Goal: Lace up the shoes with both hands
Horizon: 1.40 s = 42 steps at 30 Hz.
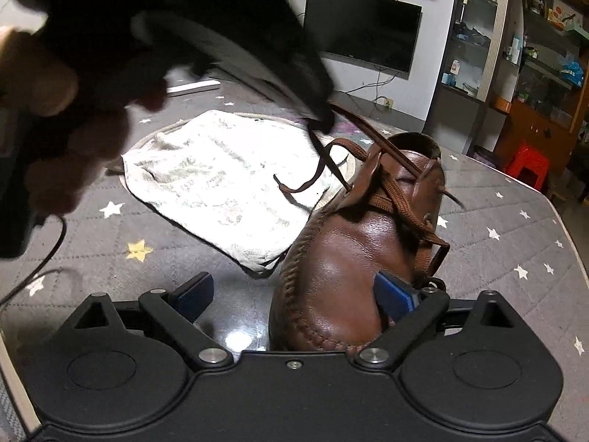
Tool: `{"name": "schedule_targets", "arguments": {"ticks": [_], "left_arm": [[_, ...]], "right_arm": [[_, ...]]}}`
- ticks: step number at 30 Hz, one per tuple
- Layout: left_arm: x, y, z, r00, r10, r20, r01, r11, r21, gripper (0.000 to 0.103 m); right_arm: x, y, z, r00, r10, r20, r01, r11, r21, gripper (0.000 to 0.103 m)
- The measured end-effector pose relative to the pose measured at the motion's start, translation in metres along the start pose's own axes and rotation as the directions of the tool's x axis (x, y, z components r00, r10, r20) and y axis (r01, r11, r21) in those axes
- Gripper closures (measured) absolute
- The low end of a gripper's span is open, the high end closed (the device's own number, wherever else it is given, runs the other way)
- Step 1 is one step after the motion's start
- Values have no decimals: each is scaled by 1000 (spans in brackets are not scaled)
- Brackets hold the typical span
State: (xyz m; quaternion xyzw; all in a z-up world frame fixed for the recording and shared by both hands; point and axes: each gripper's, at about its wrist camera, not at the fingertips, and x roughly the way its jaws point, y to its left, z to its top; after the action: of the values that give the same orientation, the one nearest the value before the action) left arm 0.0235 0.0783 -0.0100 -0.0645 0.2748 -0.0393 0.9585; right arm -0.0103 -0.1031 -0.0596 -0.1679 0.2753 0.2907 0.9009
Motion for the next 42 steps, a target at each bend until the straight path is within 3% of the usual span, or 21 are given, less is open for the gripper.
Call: {"name": "schedule_targets", "arguments": {"ticks": [2,6,8,10,11,13,17,20,25,31,42], "left_arm": [[2,21,-5,997,-48,-54,41,991,-125,101],[4,37,-8,993,-39,-112,22,989,-149,98],[3,44,-5,993,-32,-118,13,987,-162,97],[1,52,1,992,-46,-116,26,985,-169,94],[0,54,3,992,-50,-114,30,985,-168,86],[-3,53,6,993,-32,-113,18,991,-130,76],[-2,47,17,994,32,-108,-33,999,-5,62],[-1,49,23,992,83,-91,-77,995,65,46],[-1,53,34,990,117,-77,-109,989,103,39],[6,56,41,986,148,-69,-138,980,140,32],[13,57,37,985,146,-92,-130,978,163,29]], "right_arm": [[2,2,0,1000,-8,-2,8,1000,-8,5],[-2,-1,1,1000,2,14,-2,1000,26,6],[-7,-8,4,1000,11,23,-12,999,48,15],[-12,-15,7,999,20,36,-22,998,55,31],[-15,-18,8,999,23,40,-25,998,59,34],[-18,-24,12,998,25,49,-28,998,54,44],[-25,-34,24,995,-18,94,18,1000,-8,46],[-26,-44,33,992,-36,118,43,998,-55,52],[-13,-59,49,994,-25,105,37,992,-117,76],[1,-60,54,997,-21,75,37,975,-220,85],[4,-55,54,999,-15,44,29,947,-321,85]]}}
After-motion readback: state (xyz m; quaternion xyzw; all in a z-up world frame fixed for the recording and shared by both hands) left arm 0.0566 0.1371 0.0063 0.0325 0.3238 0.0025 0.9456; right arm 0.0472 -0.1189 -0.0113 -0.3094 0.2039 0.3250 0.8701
